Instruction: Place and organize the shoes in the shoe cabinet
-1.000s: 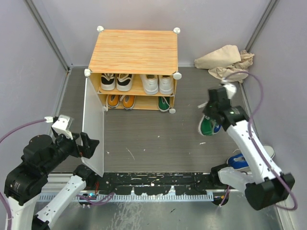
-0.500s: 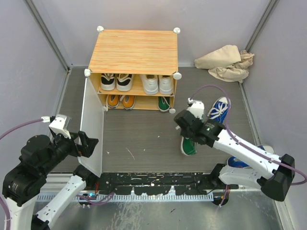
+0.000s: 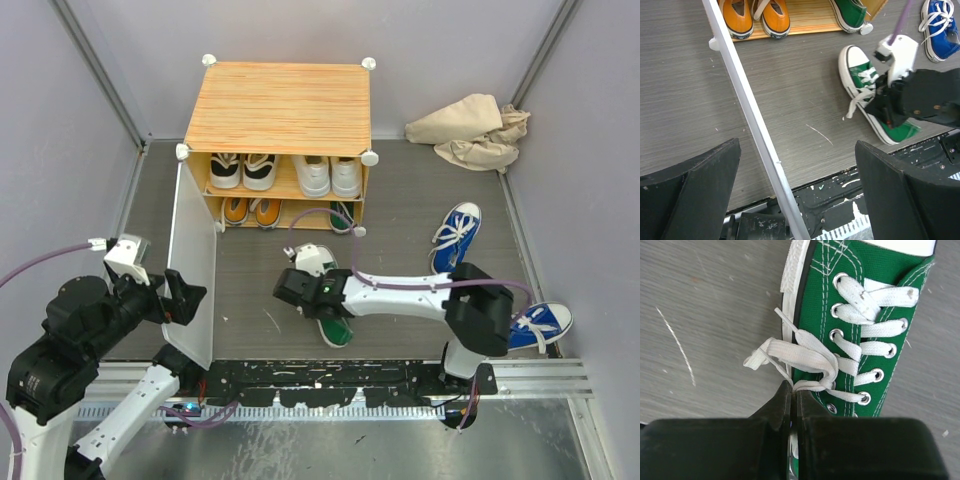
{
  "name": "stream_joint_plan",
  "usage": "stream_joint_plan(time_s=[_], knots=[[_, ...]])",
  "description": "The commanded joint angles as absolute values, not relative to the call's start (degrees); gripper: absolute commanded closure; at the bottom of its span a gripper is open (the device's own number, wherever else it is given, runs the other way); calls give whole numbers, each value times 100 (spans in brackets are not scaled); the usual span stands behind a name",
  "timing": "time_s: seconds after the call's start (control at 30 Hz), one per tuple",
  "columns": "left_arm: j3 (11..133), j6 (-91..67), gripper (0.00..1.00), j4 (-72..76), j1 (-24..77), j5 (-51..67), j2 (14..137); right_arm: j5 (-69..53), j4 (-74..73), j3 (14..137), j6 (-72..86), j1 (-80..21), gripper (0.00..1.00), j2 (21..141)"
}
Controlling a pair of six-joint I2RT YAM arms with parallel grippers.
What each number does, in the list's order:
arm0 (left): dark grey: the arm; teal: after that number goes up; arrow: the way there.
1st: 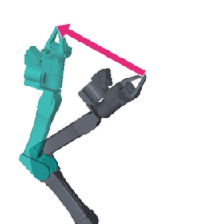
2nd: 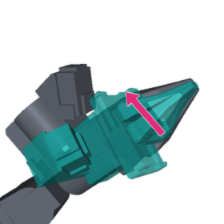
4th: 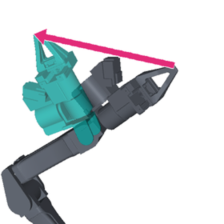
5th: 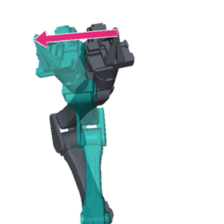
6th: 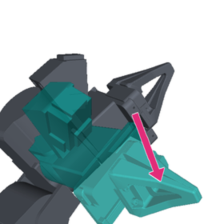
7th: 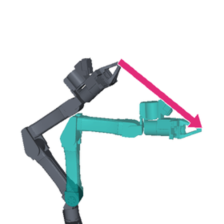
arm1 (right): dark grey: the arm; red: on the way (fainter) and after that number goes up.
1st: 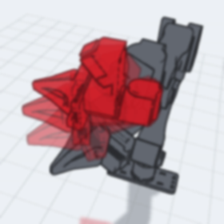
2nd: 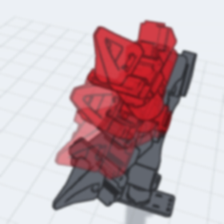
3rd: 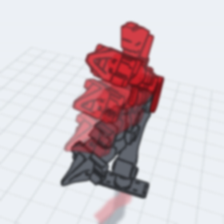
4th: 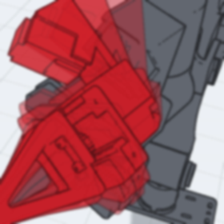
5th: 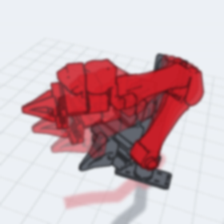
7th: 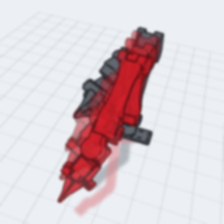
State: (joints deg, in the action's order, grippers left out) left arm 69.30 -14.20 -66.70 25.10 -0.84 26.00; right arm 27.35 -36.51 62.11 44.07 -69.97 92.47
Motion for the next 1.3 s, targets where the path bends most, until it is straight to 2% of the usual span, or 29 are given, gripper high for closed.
stream_joint_plan(time_s=[0.0,0.03,0.07,0.2,0.27,0.6,0.83,1.1,1.17,1.23,1.27], knots=[[6986,-1424,2,-6420,2496,-119,2719,3047,-2814,7249,3747,-6970,78,9763],[6986,-1424,2,-6422,2500,-109,2732,3050,-2891,7411,3706,-6972,62,9908],[6986,-1416,2,-6429,2497,-98,2745,3050,-2989,7554,3675,-6972,51,10025],[6947,-1377,2,-6425,2496,-103,2720,2890,-3215,7647,3648,-6970,32,10060],[6918,-1352,2,-6421,2496,-122,2720,2683,-3261,7534,3678,-6974,29,9873],[6667,-1424,2,-6274,2496,-61,2733,2166,-3684,6120,4551,-7006,27,8577],[6510,-1573,2,-6184,2496,-75,2674,1081,-2663,5217,4448,-7009,33,8261],[6497,-1558,2,-6198,2496,-93,2716,1131,-1743,4546,4688,-7014,44,8337],[6502,-1540,2,-6222,2496,-96,2716,1282,-1642,4459,4721,-7014,53,8430],[6503,-1523,2,-6246,2494,-115,2705,1515,-1639,4421,4756,-7014,70,8463],[6507,-1508,2,-6249,2491,-129,2691,1646,-1659,4425,4766,-7021,83,8445]])
